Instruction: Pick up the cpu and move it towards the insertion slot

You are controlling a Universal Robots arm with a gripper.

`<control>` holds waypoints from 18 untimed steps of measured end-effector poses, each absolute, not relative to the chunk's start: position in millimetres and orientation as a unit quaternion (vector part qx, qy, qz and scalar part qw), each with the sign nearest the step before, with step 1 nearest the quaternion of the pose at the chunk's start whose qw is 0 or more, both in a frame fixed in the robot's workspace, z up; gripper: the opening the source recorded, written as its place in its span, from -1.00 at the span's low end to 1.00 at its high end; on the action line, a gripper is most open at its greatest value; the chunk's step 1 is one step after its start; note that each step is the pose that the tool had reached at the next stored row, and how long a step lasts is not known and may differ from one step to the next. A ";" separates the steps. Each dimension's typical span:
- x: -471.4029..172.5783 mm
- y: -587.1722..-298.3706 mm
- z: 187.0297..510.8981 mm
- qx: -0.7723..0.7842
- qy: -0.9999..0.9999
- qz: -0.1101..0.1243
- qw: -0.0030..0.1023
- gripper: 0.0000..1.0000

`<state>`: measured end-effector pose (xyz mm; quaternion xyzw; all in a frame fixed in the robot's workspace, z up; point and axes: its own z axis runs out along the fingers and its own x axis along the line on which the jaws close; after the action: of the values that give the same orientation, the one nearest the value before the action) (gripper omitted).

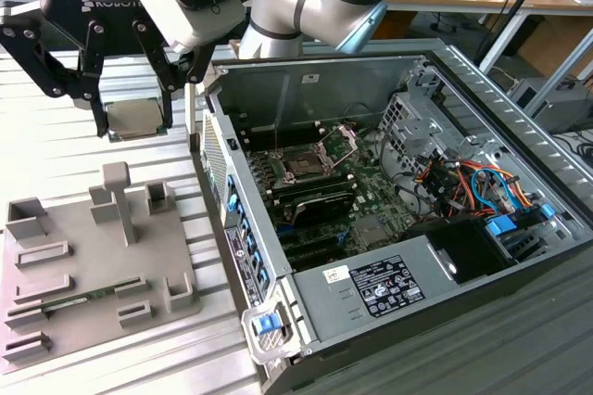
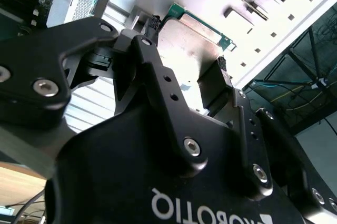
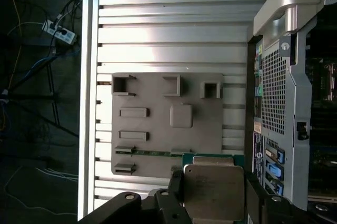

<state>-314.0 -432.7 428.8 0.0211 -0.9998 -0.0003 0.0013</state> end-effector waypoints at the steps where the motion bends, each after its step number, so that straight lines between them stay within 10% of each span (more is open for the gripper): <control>1: -313.1 -432.7 428.8 0.021 -1.000 0.000 0.001 0.09; 18: -294.2 -432.7 428.8 0.021 -1.000 0.000 0.001 0.09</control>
<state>-294.2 -432.7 428.8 0.0211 -0.9998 -0.0003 0.0013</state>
